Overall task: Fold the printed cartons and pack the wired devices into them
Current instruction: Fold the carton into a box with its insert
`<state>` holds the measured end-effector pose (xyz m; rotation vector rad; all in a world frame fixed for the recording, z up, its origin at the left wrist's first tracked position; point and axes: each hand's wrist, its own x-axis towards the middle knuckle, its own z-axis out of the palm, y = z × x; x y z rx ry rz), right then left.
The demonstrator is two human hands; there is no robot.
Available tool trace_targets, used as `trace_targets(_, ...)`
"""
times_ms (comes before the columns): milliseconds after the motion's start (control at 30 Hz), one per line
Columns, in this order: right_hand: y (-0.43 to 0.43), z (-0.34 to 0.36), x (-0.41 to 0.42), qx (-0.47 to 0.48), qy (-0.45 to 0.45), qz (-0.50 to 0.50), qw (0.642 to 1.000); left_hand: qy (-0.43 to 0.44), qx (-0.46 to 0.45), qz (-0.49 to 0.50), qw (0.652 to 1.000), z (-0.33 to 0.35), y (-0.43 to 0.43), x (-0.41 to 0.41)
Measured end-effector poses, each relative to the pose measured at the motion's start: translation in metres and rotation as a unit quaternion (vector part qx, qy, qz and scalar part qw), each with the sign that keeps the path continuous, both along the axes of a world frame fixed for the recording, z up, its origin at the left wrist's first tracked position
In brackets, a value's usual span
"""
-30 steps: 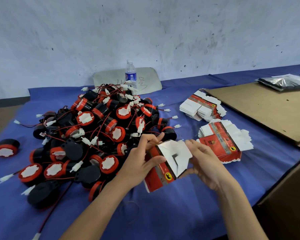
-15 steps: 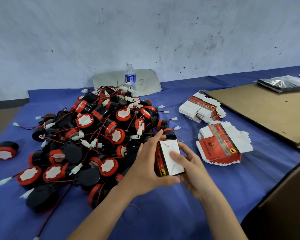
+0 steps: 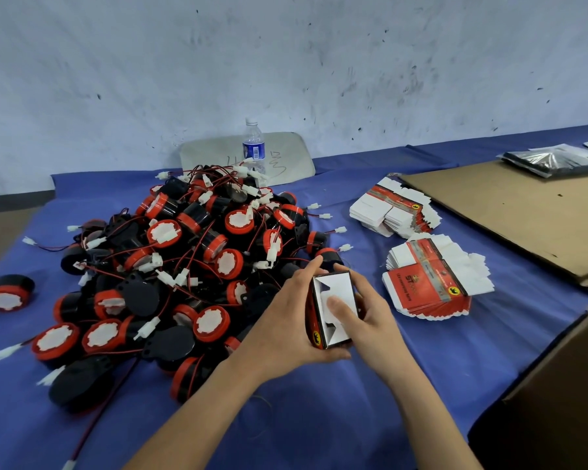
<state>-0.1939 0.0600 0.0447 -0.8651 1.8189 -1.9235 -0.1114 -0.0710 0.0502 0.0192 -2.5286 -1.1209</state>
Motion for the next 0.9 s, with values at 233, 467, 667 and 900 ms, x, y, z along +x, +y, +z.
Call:
trace_targets(233,0.015,0.0,-0.014,-0.004,-0.129,0.099,0.987,-0.007,0.006,-0.019,1.0,0.002,-0.006,0.006)
trace_targets(467,0.021,-0.009,-0.021,-0.141,-0.279,0.265,0.912,0.02,0.045,-0.077,0.996,0.0,0.001,0.007)
trace_targets(667,0.023,-0.003,-0.021,-0.11,-0.256,0.247,0.928,-0.03,0.006,-0.061,0.998,-0.006,-0.007,0.011)
trace_targets(900,0.016,0.012,-0.017,0.214,0.368,0.058,0.903,-0.138,-0.285,0.264,0.911,-0.018,-0.057,0.012)
